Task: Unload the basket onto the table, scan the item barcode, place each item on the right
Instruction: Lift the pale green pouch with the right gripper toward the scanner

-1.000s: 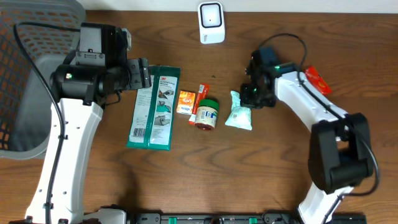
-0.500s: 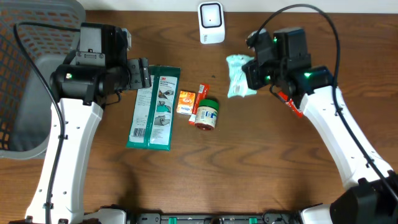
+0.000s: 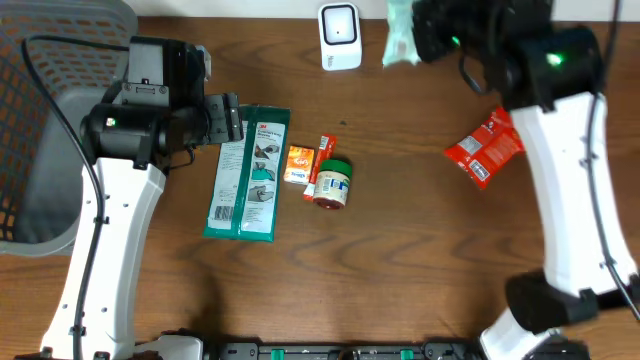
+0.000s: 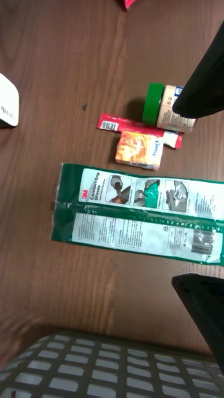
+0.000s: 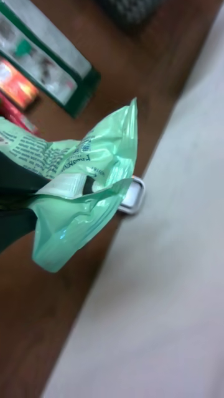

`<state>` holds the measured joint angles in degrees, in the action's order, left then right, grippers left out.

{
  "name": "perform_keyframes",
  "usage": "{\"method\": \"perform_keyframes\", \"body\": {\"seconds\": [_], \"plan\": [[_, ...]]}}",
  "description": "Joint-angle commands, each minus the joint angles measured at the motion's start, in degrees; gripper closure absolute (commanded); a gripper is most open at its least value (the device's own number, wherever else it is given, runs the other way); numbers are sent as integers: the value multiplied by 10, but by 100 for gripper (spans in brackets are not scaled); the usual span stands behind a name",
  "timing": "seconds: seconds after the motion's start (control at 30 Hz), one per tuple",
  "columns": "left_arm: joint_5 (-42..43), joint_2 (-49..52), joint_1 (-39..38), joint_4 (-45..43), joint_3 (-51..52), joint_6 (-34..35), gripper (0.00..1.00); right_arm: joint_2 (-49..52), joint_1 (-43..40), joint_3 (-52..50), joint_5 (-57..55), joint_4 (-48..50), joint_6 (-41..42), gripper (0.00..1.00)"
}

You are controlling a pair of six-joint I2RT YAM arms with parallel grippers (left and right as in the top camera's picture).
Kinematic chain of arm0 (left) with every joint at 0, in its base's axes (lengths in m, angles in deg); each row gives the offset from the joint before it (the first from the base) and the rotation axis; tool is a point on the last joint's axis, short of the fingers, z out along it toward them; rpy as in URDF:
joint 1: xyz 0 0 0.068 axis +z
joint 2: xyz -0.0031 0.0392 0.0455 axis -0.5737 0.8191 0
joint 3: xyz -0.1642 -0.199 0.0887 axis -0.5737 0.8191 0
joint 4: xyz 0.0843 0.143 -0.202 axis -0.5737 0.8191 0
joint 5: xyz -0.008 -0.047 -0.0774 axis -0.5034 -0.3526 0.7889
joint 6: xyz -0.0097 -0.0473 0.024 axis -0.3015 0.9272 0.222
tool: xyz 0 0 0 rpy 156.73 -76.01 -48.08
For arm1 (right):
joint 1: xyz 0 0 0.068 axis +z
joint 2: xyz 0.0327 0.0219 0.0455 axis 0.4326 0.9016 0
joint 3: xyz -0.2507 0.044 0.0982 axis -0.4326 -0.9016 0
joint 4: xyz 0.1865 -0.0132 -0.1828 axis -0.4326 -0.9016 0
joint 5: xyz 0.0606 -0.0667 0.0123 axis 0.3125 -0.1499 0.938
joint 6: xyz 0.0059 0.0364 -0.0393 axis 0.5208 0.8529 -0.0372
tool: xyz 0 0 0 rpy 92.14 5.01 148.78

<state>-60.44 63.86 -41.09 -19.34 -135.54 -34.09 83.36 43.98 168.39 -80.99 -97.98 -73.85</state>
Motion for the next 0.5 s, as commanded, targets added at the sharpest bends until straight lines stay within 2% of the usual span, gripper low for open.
{"method": "perform_keyframes", "body": {"seconds": [0.0, 0.13, 0.3, 0.47], "plan": [[-7, 0, 2, 2, -7, 3, 20, 59, 41, 20, -112, 28, -40, 99], [-7, 0, 2, 2, -7, 3, 20, 127, 76, 20, -229, 102, -63, 99], [-7, 0, 2, 2, -7, 3, 20, 200, 92, 20, -291, 214, -100, 99], [-7, 0, 2, 2, -7, 3, 20, 289, 105, 20, -375, 387, -198, 99]]}}
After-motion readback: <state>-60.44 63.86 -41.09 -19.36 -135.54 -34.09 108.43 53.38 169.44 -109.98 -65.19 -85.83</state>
